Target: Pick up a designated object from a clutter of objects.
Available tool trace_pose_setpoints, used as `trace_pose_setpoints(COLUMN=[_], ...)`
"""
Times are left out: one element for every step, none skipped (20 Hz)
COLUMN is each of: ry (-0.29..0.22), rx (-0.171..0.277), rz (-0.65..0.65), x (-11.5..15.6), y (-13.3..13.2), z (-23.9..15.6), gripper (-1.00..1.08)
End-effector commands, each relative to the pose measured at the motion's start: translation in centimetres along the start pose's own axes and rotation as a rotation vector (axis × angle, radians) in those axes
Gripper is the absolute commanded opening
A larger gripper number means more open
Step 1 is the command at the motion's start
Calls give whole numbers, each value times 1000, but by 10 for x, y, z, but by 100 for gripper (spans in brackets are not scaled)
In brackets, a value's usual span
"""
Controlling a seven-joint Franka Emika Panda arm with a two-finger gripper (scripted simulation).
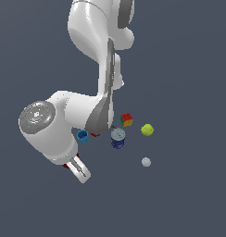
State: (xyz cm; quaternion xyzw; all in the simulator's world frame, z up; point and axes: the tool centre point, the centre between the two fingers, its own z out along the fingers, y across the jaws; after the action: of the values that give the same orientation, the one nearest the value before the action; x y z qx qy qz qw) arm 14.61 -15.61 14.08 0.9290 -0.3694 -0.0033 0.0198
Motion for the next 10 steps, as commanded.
trace_pose_setpoints(ry=[4, 3, 3, 3, 3, 3, 3, 3, 3, 3], rx=[3, 3, 3, 3, 3, 3, 3, 3, 3, 2], rz=[0, 1, 1, 1, 1, 1, 1, 1, 1, 2], x=[-6, -8, -11, -14, -17, -20, -23, -26, -29, -32], y=[3, 4, 6, 7, 9, 10, 12, 13, 15, 16], z=[-26, -37, -48, -59, -71, -82, -93, -104, -116, -127], gripper=[-100, -100, -100, -100, -100, -100, -100, -100, -100, -100])
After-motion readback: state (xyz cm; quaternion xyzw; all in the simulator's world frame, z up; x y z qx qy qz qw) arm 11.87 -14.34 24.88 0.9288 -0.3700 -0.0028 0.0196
